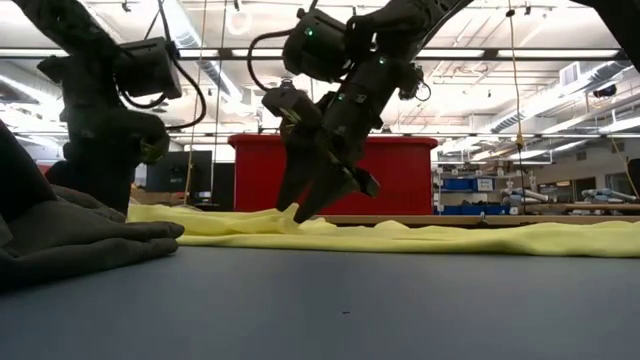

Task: Fold laundry
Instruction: Fold the yellow shirt

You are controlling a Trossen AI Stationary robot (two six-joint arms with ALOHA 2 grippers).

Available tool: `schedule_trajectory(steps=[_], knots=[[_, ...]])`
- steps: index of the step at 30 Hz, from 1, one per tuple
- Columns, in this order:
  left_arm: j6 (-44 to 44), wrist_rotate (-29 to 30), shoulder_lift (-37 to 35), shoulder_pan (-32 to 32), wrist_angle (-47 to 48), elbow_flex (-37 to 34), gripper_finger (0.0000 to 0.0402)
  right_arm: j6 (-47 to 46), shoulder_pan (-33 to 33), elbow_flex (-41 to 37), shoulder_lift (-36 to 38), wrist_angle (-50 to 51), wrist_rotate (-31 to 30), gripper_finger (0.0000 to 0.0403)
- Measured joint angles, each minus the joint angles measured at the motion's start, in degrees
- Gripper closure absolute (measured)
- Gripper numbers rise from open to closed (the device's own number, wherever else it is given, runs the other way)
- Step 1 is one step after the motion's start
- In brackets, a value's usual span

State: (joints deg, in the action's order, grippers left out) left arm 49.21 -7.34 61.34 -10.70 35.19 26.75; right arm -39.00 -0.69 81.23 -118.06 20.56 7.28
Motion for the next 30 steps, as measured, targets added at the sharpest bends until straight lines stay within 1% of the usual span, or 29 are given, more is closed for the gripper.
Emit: schedule_trajectory(steps=[3, 6, 9, 10, 12, 15, 17, 20, 22, 24, 25, 30], knots=[[0.4, 0.2, 0.0, 0.0, -1.9, -0.2, 0.0255, 0.1, 0.8, 0.0, 0.0, 0.1, -1.1, 0.0246], [-0.4, -0.3, 0.0, 0.8, -3.6, -0.2, 0.0312, 0.0, 1.1, 0.0, 0.0, 0.1, -3.1, 0.0251], [-1.8, -0.5, 0.0, 1.9, -4.2, -0.2, 0.0379, 0.3, 1.1, 0.0, 0.0, 0.1, -7.9, 0.0256], [-2.3, -0.5, 0.0, 2.1, -4.1, -0.2, 0.0388, 0.8, 1.1, 0.0, -0.1, 0.1, -9.3, 0.0257], [-3.1, -1.0, 0.0, 2.3, -3.5, -0.2, 0.0391, 1.7, 0.5, 0.0, -0.9, -0.4, -10.2, 0.0257], [-3.6, -1.2, 0.0, 2.3, -2.8, -0.2, 0.0396, 2.9, -0.2, -0.1, -1.9, -1.2, -8.9, 0.0263], [-3.6, -1.7, 0.0, 2.3, -3.0, -0.2, 0.0397, 3.3, -0.6, 0.0, -2.4, -1.8, -7.6, 0.0275], [-4.1, -3.1, -0.6, 2.3, -3.0, -0.2, 0.0398, 4.2, -0.7, 0.0, -3.8, -3.7, -6.3, 0.0307], [-4.2, -4.0, -1.4, 2.3, -2.7, -0.2, 0.0399, 4.4, -0.7, 0.1, -4.4, -4.1, -3.9, 0.0341], [-4.5, -4.1, -3.1, 2.3, 0.4, -0.1, 0.0399, 4.4, -0.7, 0.1, -4.3, -4.0, -1.8, 0.0381], [-4.4, -4.1, -3.7, 2.6, 2.4, -0.1, 0.04, 4.5, -0.8, 0.1, -3.9, -3.4, 0.0, 0.0389], [-5.3, -4.1, -8.2, 3.6, 12.1, 1.2, 0.04, 2.7, -0.1, 0.0, -0.6, -0.9, 6.8, 0.039]])
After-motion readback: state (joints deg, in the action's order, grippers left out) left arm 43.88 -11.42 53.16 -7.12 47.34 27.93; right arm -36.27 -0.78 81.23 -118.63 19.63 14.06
